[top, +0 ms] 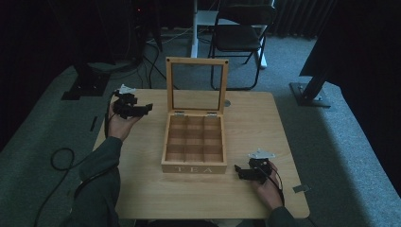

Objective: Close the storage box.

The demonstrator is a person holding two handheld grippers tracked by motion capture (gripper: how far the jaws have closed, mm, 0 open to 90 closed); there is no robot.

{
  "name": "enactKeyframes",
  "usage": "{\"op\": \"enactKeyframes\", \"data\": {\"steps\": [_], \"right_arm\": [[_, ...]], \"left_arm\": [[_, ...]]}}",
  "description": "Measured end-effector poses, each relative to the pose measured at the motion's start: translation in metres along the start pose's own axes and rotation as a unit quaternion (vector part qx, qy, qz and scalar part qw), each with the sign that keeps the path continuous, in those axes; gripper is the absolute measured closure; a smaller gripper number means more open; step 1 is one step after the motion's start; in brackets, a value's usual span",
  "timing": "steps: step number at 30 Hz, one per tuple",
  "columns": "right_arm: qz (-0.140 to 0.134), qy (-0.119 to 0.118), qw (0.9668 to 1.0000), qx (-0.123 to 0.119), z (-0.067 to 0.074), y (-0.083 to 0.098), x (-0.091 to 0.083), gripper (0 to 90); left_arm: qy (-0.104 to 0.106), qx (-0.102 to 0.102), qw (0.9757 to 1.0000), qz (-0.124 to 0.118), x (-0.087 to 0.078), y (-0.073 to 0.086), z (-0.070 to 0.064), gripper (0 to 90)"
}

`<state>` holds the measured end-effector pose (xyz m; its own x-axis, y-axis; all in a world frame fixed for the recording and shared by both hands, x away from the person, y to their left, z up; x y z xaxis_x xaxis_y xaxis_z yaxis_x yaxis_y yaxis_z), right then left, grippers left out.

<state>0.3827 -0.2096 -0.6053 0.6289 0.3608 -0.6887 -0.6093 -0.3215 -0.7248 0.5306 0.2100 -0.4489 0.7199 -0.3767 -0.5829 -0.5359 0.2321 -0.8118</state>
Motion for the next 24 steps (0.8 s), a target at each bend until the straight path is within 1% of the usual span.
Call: {"op": "enactKeyframes", "data": {"steps": [7, 11, 15, 18, 24], "right_arm": [[0.000, 0.000, 1.0000, 0.000, 0.000, 0.000, 0.000, 13.5], [0.000, 0.000, 1.0000, 0.000, 0.000, 0.000, 0.000, 13.5], [0.000, 0.000, 1.0000, 0.000, 0.000, 0.000, 0.000, 13.5], [0.000, 0.000, 1.0000, 0.000, 0.000, 0.000, 0.000, 13.5], [0.000, 0.000, 1.0000, -0.001, 0.000, 0.000, 0.000, 13.3]], "left_arm": [[0.002, -0.002, 1.0000, 0.002, 0.006, -0.006, 0.001, 24.8], [0.003, -0.002, 1.0000, 0.003, 0.010, -0.007, -0.001, 24.7], [0.006, 0.000, 1.0000, 0.001, 0.016, -0.011, -0.005, 24.7], [0.005, 0.007, 1.0000, 0.003, 0.022, -0.015, -0.008, 24.7], [0.013, 0.022, 0.9997, 0.004, 0.032, -0.027, -0.016, 24.7]]}}
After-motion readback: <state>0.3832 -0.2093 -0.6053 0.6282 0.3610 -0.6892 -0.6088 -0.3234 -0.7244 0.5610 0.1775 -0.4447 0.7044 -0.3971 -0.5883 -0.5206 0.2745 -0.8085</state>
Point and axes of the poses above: each handheld gripper's, and its own axes: x roughly forward along the jaws, y roughly out of its underside, z roughly to its left, the point moved 8 cm from there along x, roughly forward along the jaws, and after that the axes turned 1 degree about x, right-handed, at the moved point
